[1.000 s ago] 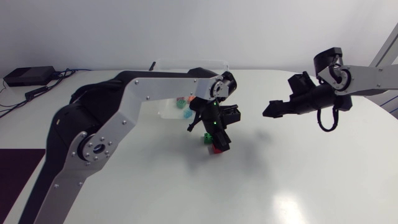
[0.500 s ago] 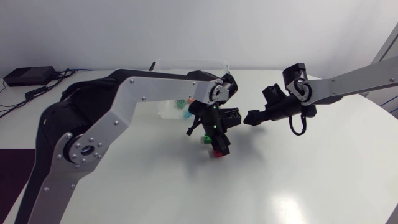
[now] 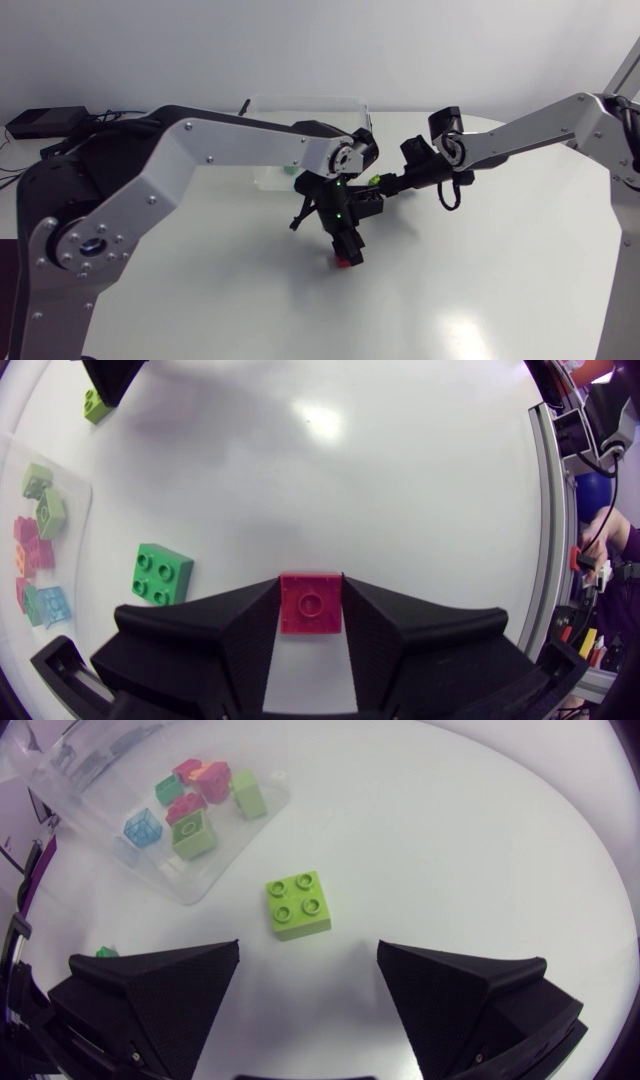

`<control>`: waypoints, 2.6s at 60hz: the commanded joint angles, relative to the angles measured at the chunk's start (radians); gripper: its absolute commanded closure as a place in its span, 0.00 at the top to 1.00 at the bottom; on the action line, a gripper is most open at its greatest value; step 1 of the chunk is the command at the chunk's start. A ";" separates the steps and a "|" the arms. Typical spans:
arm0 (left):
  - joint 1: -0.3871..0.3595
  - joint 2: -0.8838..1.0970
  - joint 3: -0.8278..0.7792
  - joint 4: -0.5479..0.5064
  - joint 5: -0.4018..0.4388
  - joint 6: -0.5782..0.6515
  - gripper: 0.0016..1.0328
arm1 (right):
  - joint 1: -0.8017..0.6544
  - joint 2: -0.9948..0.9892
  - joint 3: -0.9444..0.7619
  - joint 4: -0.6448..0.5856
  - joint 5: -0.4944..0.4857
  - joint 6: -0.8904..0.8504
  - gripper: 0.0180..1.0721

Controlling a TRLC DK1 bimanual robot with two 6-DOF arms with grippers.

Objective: Place the duplo bricks in the container

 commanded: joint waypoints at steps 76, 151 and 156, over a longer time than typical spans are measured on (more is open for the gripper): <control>0.309 -0.317 0.015 0.534 -0.064 -0.375 0.11 | 0.020 -0.276 -0.307 0.150 0.166 -0.071 0.22; 0.300 -0.712 -0.644 0.751 -0.103 -0.252 0.95 | 0.346 -0.196 0.368 -0.294 0.313 0.130 0.23; 0.289 -0.712 -0.683 0.738 -0.084 -0.220 0.95 | 0.352 -0.133 0.445 -0.322 0.327 0.136 0.31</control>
